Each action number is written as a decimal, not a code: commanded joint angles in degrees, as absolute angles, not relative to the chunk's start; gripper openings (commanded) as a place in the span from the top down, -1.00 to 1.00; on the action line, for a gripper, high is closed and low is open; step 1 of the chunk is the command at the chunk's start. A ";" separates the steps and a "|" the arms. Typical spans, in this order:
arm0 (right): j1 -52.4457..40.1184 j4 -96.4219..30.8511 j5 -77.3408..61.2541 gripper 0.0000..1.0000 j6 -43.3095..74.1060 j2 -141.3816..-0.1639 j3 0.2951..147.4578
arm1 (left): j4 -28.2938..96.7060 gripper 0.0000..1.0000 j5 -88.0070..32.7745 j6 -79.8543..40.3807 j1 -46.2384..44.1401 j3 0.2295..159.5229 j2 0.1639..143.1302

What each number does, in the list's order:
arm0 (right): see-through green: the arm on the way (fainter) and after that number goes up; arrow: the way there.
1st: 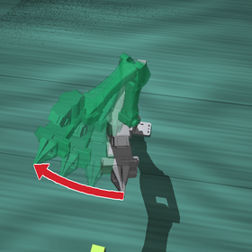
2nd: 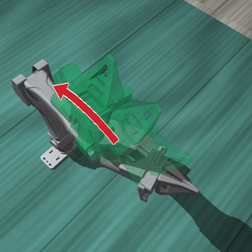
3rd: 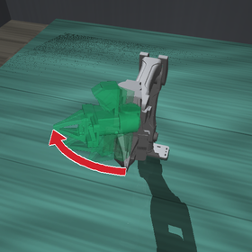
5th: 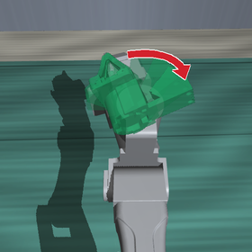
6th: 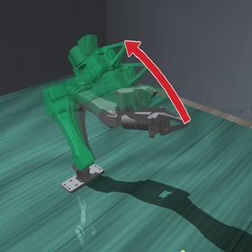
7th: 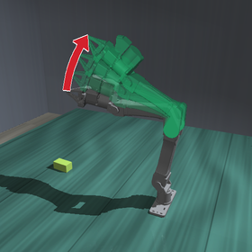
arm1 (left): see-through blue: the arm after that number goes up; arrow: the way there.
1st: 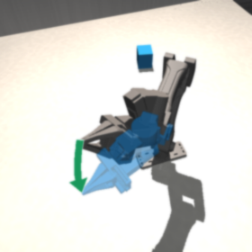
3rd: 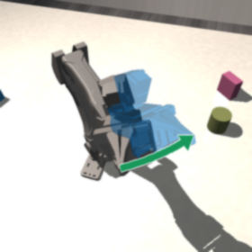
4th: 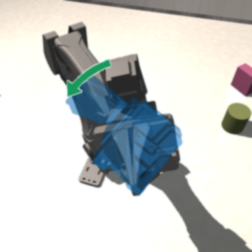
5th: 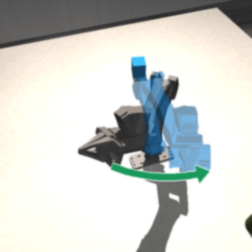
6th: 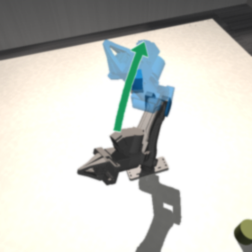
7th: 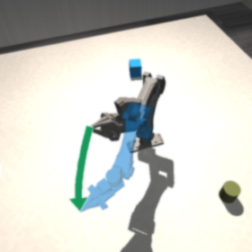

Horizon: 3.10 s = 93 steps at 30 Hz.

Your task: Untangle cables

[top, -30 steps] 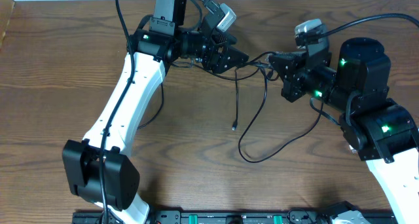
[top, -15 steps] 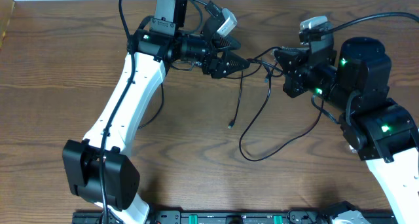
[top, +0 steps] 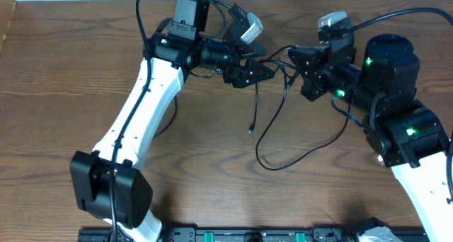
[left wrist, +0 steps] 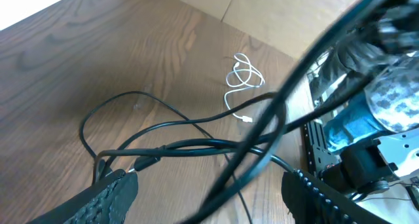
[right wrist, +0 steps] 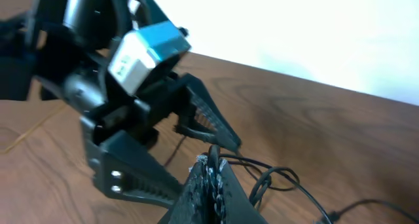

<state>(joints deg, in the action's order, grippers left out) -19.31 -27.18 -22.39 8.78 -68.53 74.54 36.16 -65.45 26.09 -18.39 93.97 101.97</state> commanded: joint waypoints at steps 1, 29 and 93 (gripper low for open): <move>-19.20 -26.55 -26.57 0.98 9.91 -68.47 76.09 | 36.42 -0.51 -63.53 27.88 -18.35 93.86 102.13; -18.13 -27.31 -24.73 0.98 10.66 -62.92 76.09 | 33.91 -0.07 -28.69 20.29 -13.30 93.86 102.24; -17.65 -26.33 -27.68 0.98 11.99 -62.54 76.09 | 29.45 0.85 -26.24 15.09 -16.43 93.86 102.30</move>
<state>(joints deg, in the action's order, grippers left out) -17.80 -26.68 -27.70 11.57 -63.33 74.70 28.82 -37.30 17.50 -18.59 93.95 101.97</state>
